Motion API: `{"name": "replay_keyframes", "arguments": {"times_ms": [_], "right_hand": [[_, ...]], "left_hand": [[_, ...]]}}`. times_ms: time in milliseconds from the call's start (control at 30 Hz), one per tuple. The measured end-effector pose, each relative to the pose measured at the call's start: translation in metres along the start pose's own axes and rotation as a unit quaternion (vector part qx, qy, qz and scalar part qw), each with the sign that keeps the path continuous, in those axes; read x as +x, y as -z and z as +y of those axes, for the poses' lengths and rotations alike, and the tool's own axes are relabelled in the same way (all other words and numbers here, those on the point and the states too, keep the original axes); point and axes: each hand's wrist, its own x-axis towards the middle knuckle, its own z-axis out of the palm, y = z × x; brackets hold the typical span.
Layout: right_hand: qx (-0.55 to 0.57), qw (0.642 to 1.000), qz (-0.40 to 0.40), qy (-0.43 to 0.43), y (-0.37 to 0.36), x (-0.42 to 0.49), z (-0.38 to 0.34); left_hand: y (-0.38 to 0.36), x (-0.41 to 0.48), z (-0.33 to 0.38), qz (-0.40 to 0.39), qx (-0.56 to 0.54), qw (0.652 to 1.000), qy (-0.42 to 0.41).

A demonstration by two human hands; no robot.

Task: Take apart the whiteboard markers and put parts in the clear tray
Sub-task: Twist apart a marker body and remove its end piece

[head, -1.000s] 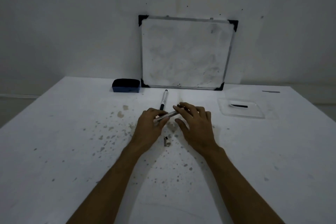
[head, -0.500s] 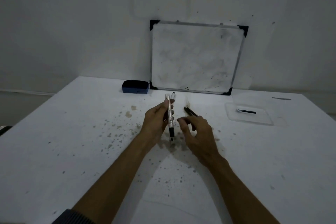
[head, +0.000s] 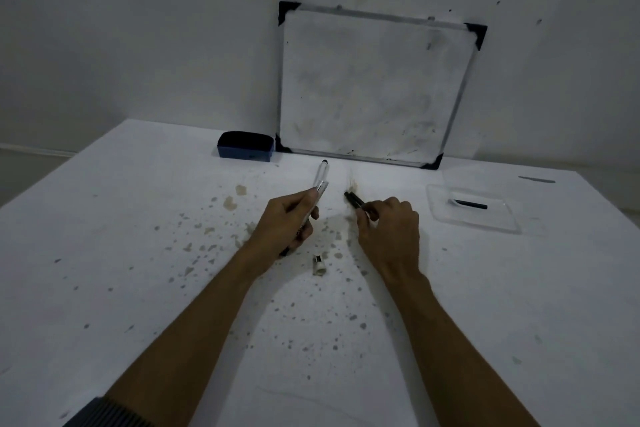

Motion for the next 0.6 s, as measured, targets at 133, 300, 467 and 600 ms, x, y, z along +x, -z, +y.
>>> {"name": "replay_keyframes", "arguments": {"times_ms": [133,300,467,600], "right_hand": [[-0.046,0.999,-0.007,-0.007,-0.002,-0.001,-0.002],[-0.053,0.998,-0.03,-0.028,-0.002,-0.004,-0.003],[0.083,0.995,-0.033,-0.04,0.009,-0.004,-0.003],[0.326,0.935,-0.08,-0.117,0.027,-0.009,-0.001]], "left_hand": [[-0.009,-0.008,0.003,0.003,0.02,1.0,-0.023],[-0.013,-0.013,0.007,-0.008,0.015,0.999,-0.036],[-0.007,-0.012,0.002,0.014,0.035,0.997,-0.067],[0.007,-0.013,-0.003,0.042,0.099,0.986,-0.127]]}}
